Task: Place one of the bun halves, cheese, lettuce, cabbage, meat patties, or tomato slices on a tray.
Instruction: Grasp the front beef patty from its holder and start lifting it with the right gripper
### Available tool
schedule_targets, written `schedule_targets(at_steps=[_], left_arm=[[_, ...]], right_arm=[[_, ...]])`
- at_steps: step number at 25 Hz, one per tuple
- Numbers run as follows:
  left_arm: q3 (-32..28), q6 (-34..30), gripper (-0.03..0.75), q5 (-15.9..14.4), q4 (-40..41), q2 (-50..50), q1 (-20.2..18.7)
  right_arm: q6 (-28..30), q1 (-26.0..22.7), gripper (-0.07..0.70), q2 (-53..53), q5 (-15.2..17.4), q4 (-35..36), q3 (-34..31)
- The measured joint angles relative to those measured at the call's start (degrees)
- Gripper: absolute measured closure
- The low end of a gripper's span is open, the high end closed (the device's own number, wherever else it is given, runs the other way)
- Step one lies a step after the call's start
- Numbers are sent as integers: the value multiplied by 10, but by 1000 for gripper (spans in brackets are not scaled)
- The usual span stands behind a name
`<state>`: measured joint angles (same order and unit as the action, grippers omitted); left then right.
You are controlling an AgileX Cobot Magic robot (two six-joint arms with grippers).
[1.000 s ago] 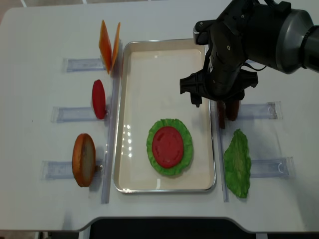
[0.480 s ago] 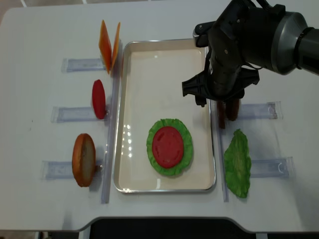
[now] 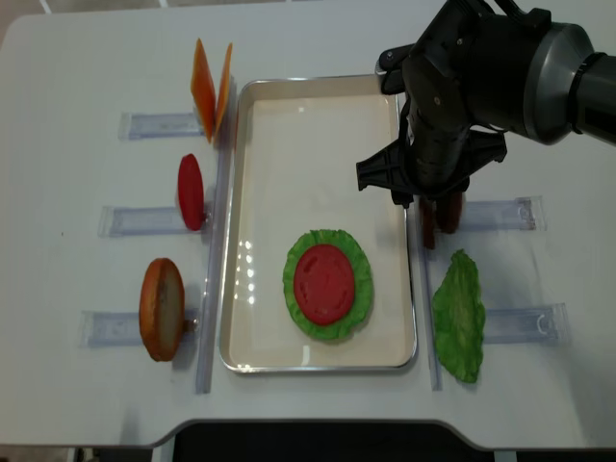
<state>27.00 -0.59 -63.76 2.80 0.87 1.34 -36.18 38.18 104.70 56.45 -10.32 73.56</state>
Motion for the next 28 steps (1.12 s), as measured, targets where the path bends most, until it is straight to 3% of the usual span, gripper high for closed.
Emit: schedule_targets(at_steps=[15, 28], left_arm=[[0, 0, 715, 0, 0, 0, 0], [0, 0, 715, 0, 0, 0, 0]], right_arm=[[9, 0, 490, 0, 8, -4, 0], [16, 0, 505, 0, 12, -13, 1]])
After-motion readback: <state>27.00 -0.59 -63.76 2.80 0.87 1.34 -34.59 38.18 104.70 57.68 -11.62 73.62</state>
